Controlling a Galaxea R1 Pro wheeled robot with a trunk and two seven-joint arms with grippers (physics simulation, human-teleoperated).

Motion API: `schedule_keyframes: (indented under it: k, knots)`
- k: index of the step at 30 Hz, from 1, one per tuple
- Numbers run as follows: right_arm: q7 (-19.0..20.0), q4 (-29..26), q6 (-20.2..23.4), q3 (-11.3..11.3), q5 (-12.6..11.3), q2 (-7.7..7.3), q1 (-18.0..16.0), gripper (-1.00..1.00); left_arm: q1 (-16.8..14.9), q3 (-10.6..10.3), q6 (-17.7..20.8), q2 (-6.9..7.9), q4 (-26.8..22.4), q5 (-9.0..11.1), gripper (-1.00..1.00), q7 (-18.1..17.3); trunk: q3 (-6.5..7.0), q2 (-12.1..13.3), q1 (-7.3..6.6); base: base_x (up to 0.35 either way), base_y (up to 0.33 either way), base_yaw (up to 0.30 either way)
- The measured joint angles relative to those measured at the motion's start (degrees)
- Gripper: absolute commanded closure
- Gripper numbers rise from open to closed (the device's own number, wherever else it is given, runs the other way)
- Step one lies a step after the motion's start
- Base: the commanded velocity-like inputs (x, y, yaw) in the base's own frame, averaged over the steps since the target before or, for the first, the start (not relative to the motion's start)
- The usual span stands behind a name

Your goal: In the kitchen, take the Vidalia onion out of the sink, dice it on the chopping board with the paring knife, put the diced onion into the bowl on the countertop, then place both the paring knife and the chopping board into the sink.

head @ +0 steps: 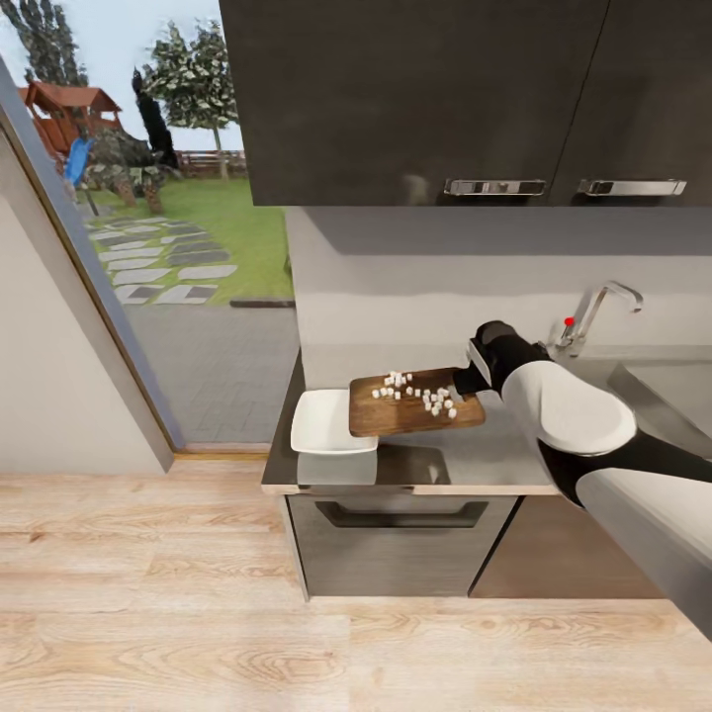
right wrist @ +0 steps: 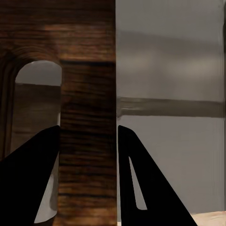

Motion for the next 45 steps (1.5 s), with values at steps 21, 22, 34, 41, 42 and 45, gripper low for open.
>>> schedule_keyframes:
  k: [21,22,34,41,42,45]
  knots:
    - [-3.7,-0.05,3.17,0.11,0.29,3.61,-4.63,1.0,0.0,0.0,0.0,-0.14,0.0,0.01,-1.0,-0.04,0.0,0.01,0.0,0.0,0.0,0.0]
    - [-3.74,-0.05,3.17,0.13,0.33,3.61,-4.65,1.0,0.0,0.0,0.0,-0.15,0.0,0.01,-1.0,-0.05,0.0,0.01,0.0,0.0,0.0,0.0]
    - [-5.39,-0.03,3.49,0.1,0.46,3.61,-4.65,1.0,0.0,0.0,0.0,-0.35,0.0,0.01,-1.0,-0.06,0.0,0.01,0.0,0.0,0.0,0.0]
    - [-7.85,0.08,3.64,0.1,0.74,3.62,-4.64,1.0,0.0,0.0,0.0,-0.35,0.0,0.01,-1.0,-0.05,0.0,0.01,0.0,0.0,0.0,0.0]
    - [-7.93,0.08,3.64,0.09,0.72,3.62,-4.64,1.0,0.0,0.0,0.0,-0.35,0.0,0.01,-1.0,-0.05,0.0,0.01,0.0,0.0,0.0,0.0]
    - [-8.12,0.08,3.65,0.1,0.76,3.62,-4.65,1.0,0.0,0.0,0.0,-0.35,0.0,0.01,-1.0,-0.05,0.0,0.01,0.0,0.0,0.0,0.0]
